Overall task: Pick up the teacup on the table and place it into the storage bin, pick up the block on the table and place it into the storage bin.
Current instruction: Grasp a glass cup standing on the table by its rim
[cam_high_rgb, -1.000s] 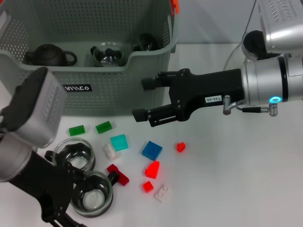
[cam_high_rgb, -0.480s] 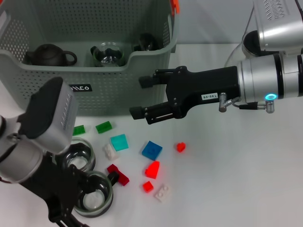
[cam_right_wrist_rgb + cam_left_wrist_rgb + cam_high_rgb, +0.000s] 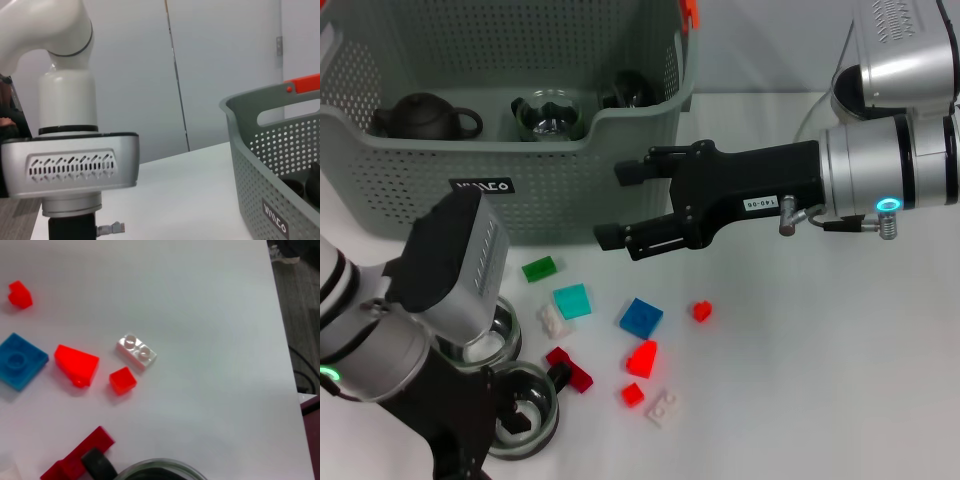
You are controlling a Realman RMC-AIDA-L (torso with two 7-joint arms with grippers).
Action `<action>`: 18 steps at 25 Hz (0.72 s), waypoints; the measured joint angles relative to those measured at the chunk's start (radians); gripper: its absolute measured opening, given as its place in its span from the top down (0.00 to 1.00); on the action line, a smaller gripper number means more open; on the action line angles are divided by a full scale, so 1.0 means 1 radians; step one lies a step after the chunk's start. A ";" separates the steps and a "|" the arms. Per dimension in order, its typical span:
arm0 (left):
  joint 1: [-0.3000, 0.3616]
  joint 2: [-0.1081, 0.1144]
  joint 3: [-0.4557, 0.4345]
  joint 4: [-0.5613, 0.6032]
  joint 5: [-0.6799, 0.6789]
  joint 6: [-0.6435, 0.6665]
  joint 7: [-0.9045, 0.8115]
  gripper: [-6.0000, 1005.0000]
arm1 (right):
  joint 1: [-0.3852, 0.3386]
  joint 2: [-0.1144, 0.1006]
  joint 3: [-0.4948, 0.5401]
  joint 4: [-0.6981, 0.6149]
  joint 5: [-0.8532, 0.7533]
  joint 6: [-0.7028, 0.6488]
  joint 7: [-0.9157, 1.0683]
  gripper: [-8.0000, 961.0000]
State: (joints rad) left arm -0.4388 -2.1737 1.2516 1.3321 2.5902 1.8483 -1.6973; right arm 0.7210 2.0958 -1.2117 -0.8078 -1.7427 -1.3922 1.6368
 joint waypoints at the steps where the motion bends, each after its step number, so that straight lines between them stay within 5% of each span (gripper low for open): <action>1: -0.001 0.000 0.004 -0.006 0.000 -0.002 -0.001 0.21 | 0.000 0.000 0.001 0.000 0.000 0.001 0.000 0.03; 8: -0.003 0.000 0.025 -0.030 -0.005 -0.013 -0.002 0.21 | 0.000 0.000 0.006 0.001 0.000 0.008 0.000 0.03; 18: -0.006 0.003 0.020 -0.036 -0.007 -0.023 0.008 0.36 | 0.000 -0.002 0.009 0.001 0.000 0.014 0.000 0.03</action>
State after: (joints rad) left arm -0.4453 -2.1707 1.2713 1.2958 2.5831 1.8252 -1.6895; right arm 0.7210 2.0939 -1.2022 -0.8068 -1.7426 -1.3786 1.6367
